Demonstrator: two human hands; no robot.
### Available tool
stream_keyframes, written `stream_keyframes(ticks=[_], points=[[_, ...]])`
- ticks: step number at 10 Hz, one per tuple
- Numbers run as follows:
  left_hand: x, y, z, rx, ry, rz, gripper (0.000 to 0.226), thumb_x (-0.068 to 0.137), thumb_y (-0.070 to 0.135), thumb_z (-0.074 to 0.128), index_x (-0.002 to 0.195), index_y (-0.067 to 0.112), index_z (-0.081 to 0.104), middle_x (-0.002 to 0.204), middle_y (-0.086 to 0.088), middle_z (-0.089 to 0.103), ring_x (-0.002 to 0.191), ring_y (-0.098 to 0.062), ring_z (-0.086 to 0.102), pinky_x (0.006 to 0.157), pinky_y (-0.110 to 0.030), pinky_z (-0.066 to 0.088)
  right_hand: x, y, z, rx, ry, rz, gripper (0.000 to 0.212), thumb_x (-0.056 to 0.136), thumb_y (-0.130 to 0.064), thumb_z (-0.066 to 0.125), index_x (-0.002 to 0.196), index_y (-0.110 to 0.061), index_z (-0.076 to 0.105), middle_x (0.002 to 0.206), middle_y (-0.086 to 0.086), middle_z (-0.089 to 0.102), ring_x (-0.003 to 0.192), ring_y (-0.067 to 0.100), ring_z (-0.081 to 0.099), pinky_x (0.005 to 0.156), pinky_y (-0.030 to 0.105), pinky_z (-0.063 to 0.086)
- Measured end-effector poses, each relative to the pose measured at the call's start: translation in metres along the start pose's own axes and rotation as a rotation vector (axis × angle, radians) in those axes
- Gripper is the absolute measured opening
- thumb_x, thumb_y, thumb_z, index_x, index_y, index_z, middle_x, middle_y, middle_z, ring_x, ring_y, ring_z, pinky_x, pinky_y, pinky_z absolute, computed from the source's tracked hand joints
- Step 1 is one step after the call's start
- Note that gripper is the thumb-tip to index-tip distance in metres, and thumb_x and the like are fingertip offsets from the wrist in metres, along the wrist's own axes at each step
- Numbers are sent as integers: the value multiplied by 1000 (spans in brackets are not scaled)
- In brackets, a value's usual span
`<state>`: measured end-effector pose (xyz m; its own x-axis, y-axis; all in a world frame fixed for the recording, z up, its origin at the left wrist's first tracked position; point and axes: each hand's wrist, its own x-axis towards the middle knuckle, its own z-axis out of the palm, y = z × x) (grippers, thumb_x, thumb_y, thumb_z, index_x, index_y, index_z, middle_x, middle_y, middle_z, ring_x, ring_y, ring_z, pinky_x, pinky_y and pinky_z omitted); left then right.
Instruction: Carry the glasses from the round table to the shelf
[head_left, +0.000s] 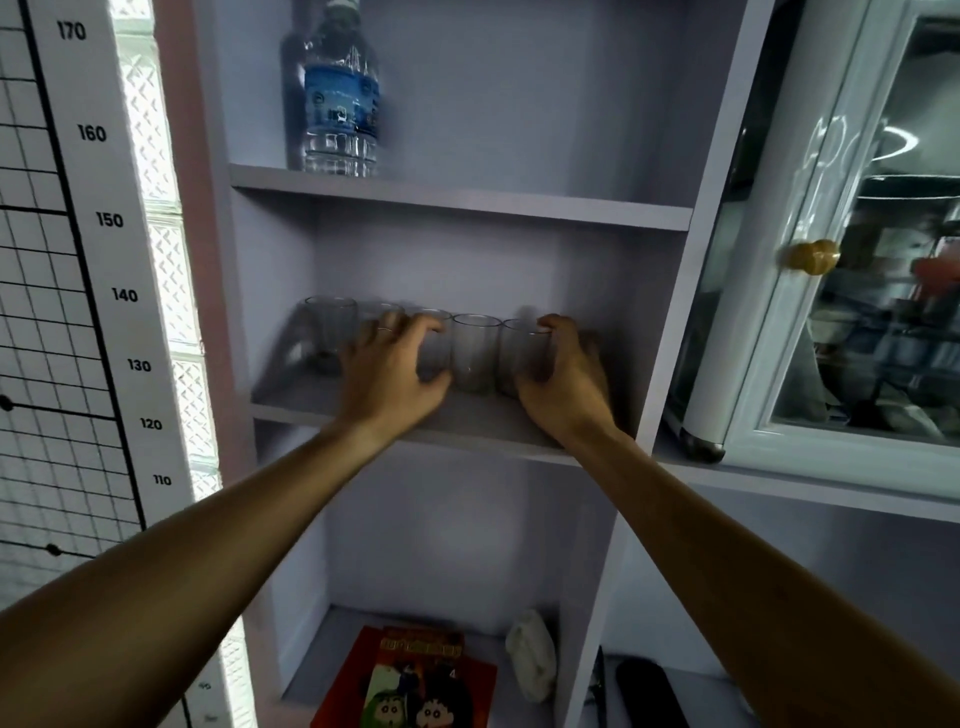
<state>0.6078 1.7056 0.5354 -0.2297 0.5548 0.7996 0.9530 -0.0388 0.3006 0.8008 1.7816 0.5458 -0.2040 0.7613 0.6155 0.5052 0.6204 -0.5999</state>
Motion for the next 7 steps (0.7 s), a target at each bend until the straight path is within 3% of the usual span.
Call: stream_keyframes(ticks=[1, 2, 4, 5, 6, 7], points=[[0, -16, -5, 99, 32, -44, 55, 70, 40, 73, 124, 36, 60, 131, -5, 49, 120, -39, 47, 97, -54, 38, -1, -5, 7, -227, -48, -143, 75, 84, -40, 71, 147, -43, 30, 159, 5, 17, 143, 37, 22, 114, 55, 33], [-2, -20, -5, 138, 2, -34, 60, 72, 46, 72, 130, 39, 57, 140, -8, 42, 127, -41, 40, 101, -57, 36, -1, -7, 14, -367, -129, -256, 79, 87, -51, 64, 152, -47, 20, 166, 1, -1, 151, 35, 0, 118, 57, 14], [-2, -20, -10, 39, -71, -40, 64, 74, 53, 57, 136, 38, 53, 148, -10, 36, 135, -41, 38, 104, -56, 41, 0, -3, 18, -417, -176, -268, 79, 90, -55, 59, 154, -49, 12, 167, -1, -9, 152, 33, -11, 119, 58, 6], [0, -21, -10, 57, -112, -44, 64, 77, 49, 65, 139, 39, 49, 153, -11, 31, 138, -40, 34, 104, -58, 41, -1, -5, 19, -440, -173, -275, 78, 91, -55, 58, 154, -48, 12, 167, 1, -11, 151, 34, -12, 119, 59, 5], [-5, -16, -15, 79, -179, -34, 70, 84, 45, 66, 147, 41, 37, 163, -14, 13, 145, -42, 23, 109, -63, 35, -11, -14, 13, -459, -118, -275, 77, 92, -54, 56, 155, -46, 13, 167, 4, -13, 151, 35, -14, 118, 58, 4], [-16, -24, -19, 86, -174, -15, 75, 88, 43, 64, 153, 34, 28, 165, -15, 0, 142, -46, 28, 110, -59, 37, -27, -18, 14, -408, -34, -236, 76, 93, -53, 53, 155, -42, 11, 167, 2, -9, 152, 31, -11, 114, 53, 0]])
